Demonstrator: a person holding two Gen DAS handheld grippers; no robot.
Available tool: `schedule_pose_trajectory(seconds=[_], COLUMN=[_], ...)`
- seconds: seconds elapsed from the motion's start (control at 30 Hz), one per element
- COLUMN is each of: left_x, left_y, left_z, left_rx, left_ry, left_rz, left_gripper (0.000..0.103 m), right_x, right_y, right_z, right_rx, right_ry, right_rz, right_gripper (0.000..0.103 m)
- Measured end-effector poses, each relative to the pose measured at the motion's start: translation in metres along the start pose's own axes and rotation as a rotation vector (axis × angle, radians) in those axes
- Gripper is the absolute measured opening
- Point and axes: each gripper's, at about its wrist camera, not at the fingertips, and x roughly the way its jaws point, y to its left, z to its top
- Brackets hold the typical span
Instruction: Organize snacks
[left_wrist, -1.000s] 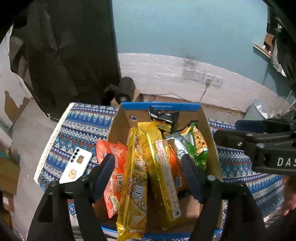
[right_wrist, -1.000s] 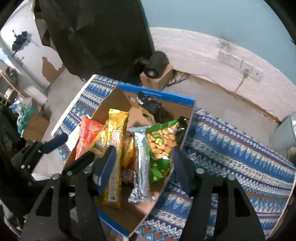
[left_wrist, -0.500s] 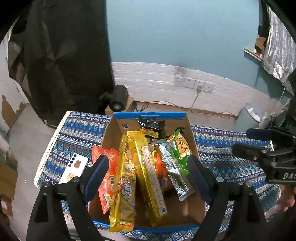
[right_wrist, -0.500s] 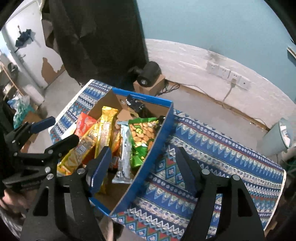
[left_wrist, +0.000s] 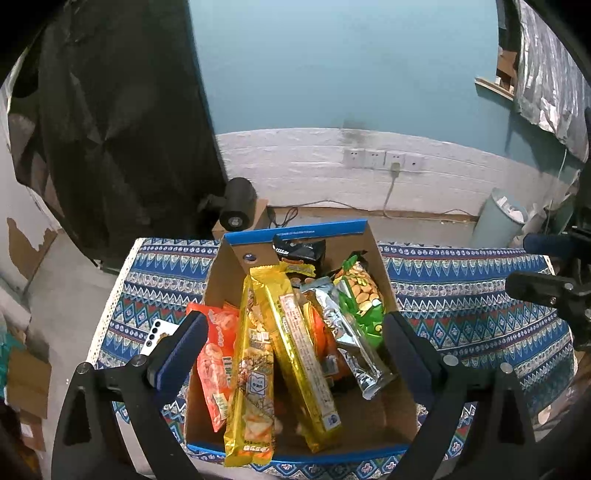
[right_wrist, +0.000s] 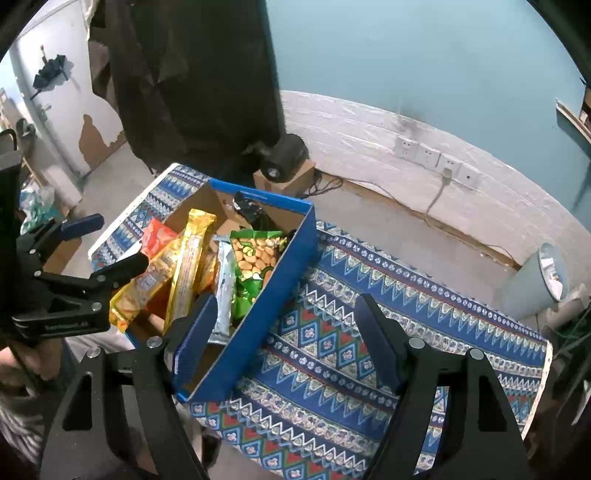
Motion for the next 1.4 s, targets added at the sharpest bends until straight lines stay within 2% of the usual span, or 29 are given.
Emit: schedule_pose_trajectory(seconds=[0.6,1.4], left_x=[0.0046,0.0040], left_y=[-0.0087,-0.0044], left_z=[0.0000,0.0006], left_rx=[0.031,0.016], left_ry=[0.007,0.004], left_rz=[0.002,-0.004], left_gripper=[0.098,0.098], right_x=[0.0028,0.0042], right_y=[-0.0082,-0.0078], right_z=[-0.0018,-0.0004], right_rx=[0.010,0.009], right_ry=[0.014,0.015], right_rz=[-0.007,-0.009], right_gripper=[0.077,0.077])
